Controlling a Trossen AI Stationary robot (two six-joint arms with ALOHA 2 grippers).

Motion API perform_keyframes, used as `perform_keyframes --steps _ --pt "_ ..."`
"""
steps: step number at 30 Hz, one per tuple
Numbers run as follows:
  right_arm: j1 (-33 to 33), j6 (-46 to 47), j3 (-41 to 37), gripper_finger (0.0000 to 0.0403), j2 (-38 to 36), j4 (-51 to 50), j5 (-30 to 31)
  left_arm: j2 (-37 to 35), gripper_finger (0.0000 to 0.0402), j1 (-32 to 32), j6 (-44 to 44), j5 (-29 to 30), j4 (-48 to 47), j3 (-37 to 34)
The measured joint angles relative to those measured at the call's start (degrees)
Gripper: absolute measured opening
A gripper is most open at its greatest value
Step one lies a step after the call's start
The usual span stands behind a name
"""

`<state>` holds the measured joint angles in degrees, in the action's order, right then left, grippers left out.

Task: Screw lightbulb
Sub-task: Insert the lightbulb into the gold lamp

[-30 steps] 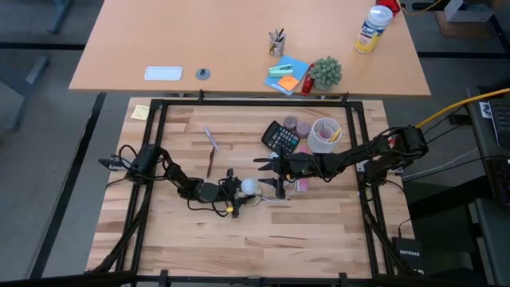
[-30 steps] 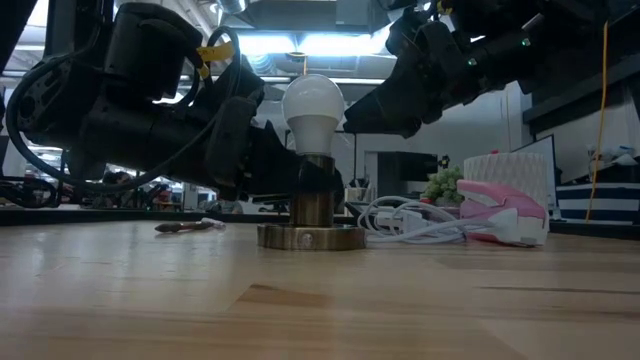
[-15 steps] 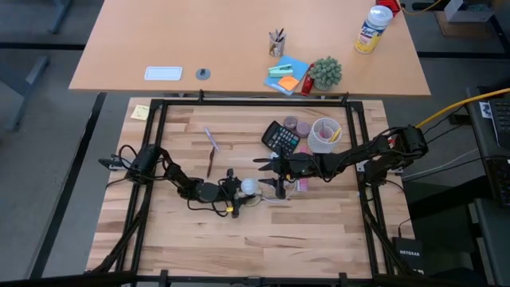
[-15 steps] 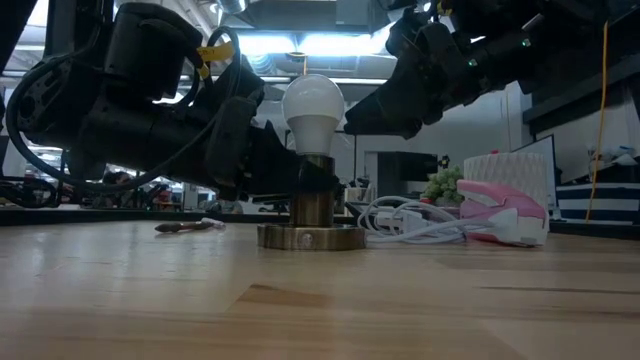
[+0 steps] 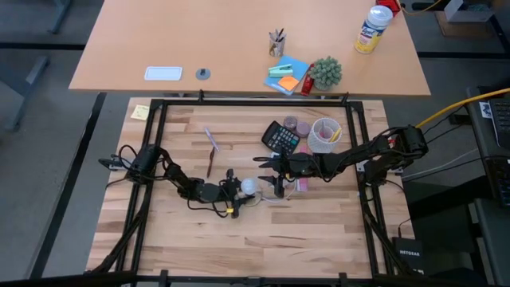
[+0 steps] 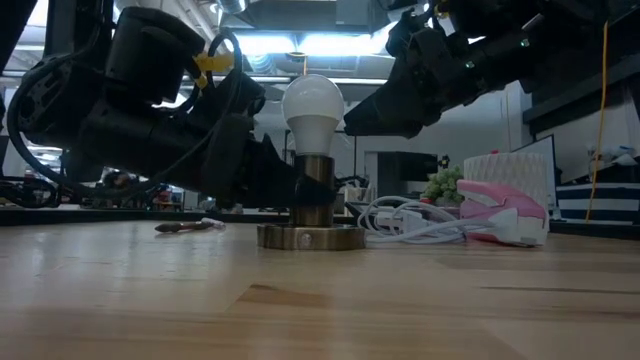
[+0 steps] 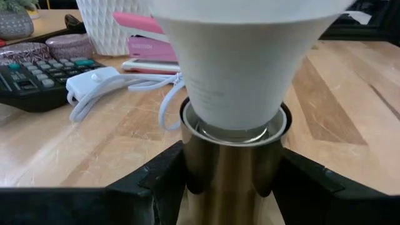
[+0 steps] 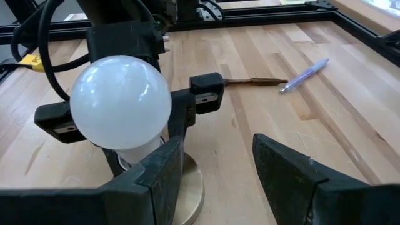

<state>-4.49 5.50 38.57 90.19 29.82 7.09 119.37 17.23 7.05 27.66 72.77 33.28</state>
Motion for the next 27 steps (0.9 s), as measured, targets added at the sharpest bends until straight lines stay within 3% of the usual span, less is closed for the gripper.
perform_keyframes --steps 16,27 --pt "0.0 0.0 0.0 0.0198 0.0 0.0 0.0 0.0 0.0204 -0.1 0.5 0.1 -0.2 0.0" --pt "0.0 0.0 0.0 0.0198 0.0 0.0 0.0 0.0 0.0292 -0.1 1.4 0.6 -0.2 0.0"
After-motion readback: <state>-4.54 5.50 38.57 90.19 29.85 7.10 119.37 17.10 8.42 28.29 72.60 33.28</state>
